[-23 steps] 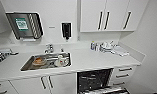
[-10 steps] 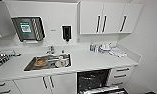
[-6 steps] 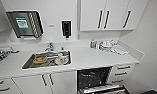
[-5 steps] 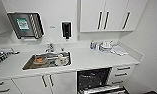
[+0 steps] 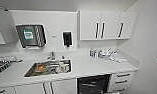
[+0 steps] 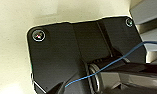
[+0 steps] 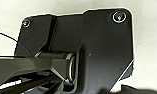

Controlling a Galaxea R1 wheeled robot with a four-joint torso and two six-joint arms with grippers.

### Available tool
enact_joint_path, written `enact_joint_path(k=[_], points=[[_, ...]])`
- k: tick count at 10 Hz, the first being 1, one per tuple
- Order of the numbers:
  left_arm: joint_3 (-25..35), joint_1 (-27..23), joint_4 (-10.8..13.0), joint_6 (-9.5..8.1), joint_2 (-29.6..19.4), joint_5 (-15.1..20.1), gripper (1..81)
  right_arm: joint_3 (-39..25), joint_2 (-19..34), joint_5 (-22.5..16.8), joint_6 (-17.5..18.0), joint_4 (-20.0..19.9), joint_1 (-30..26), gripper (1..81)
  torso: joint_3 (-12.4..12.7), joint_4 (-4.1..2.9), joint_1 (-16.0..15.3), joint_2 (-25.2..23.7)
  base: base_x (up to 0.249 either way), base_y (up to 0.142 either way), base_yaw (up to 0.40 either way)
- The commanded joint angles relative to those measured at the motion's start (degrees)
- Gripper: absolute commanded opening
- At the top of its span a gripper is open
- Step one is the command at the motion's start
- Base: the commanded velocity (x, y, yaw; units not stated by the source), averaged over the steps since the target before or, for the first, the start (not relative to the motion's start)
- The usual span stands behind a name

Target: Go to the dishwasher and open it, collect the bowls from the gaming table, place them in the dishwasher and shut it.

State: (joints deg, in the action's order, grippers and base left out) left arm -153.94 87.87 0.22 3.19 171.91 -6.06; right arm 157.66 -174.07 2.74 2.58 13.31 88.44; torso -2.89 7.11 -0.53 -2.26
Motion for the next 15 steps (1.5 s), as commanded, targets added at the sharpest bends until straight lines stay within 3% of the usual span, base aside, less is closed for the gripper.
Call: enact_joint_path(k=[1,11,15], points=[[0.0,-2.6,0.2,0.41,-0.2,2.8,81.1,0.2,0.3,-3.3,0.1,-0.6,-2.3,81.1,0.0,0.00,0.0,0.0,0.000,0.000,0.000],[0.0,-3.0,0.0,0.32,-0.5,2.5,81.1,0.2,0.1,-3.6,0.1,-0.6,-2.6,81.1,-0.1,0.00,0.1,0.0,-0.008,0.000,0.000],[-1.5,-3.0,-0.2,0.32,-0.2,2.5,81.1,0.1,0.1,-3.6,0.0,-0.6,-2.6,81.1,-0.1,0.00,0.1,0.0,0.000,0.000,0.237]])
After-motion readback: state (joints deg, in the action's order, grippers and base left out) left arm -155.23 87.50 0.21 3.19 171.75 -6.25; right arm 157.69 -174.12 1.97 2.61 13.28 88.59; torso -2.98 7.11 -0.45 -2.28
